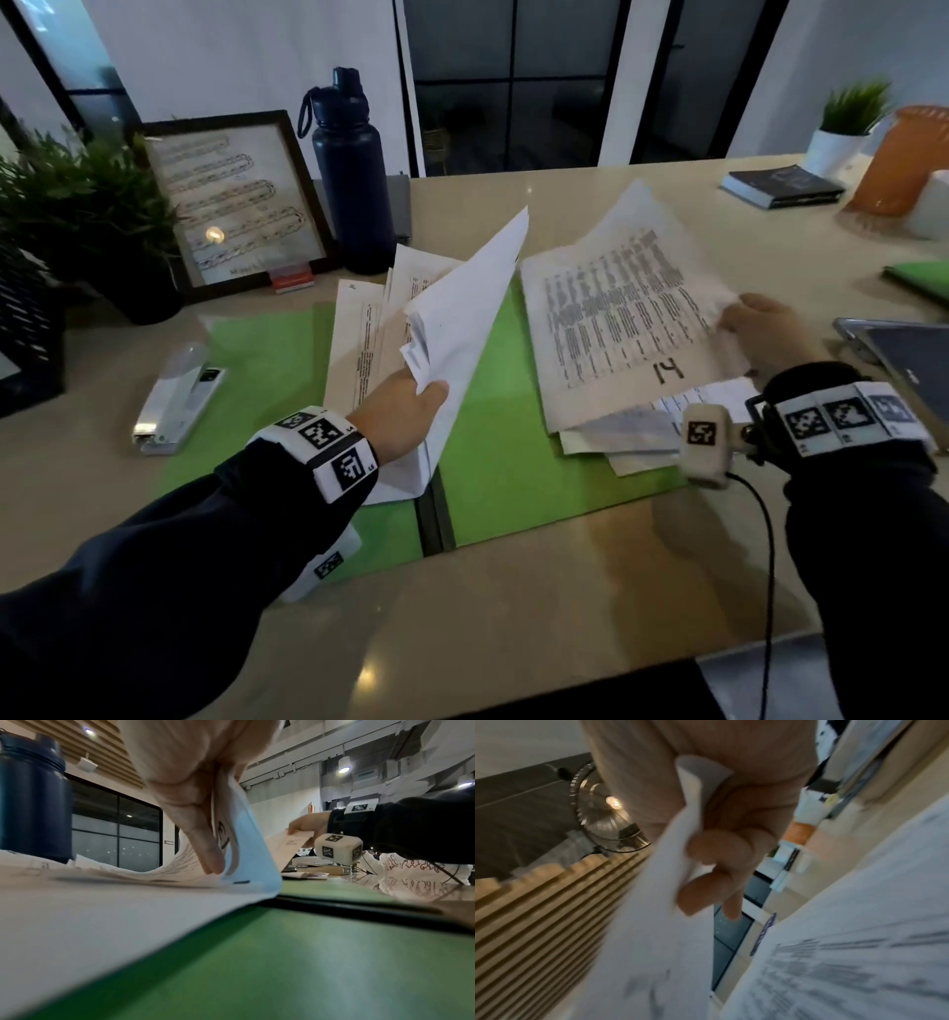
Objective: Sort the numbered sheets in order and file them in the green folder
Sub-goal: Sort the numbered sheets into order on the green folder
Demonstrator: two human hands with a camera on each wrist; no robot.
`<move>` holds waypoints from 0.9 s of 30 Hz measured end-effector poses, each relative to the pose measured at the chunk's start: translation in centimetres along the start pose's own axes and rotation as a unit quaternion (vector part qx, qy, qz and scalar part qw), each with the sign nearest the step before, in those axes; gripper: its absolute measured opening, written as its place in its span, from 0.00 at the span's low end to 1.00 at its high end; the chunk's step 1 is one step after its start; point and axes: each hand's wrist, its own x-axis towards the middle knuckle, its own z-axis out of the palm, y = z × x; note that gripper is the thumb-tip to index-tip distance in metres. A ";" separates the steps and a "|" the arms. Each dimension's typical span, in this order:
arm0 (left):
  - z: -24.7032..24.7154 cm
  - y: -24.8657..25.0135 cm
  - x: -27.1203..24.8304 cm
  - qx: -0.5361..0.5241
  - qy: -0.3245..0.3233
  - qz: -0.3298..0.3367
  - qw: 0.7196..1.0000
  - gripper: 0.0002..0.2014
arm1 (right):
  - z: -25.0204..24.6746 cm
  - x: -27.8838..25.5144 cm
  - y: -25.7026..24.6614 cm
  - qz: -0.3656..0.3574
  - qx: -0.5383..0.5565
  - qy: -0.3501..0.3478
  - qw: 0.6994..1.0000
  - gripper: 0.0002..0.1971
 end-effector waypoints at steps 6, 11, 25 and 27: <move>0.0 0.1 0.0 -0.043 -0.015 0.016 0.999 0.18 | -1.8 0.7 3.7 0.048 -0.357 -0.091 0.929 0.16; 0.1 0.0 0.0 -0.052 -0.026 -0.003 0.998 0.18 | -1.9 0.8 2.9 0.086 -0.336 -0.063 0.936 0.21; 0.1 0.5 -0.4 0.113 -0.169 0.017 0.979 0.19 | 11.3 -10.4 -6.1 0.037 0.155 -0.381 0.911 0.31; 0.1 0.2 -0.1 0.142 -0.181 0.022 0.973 0.22 | 11.6 -9.7 -5.5 0.056 0.177 -0.375 0.908 0.35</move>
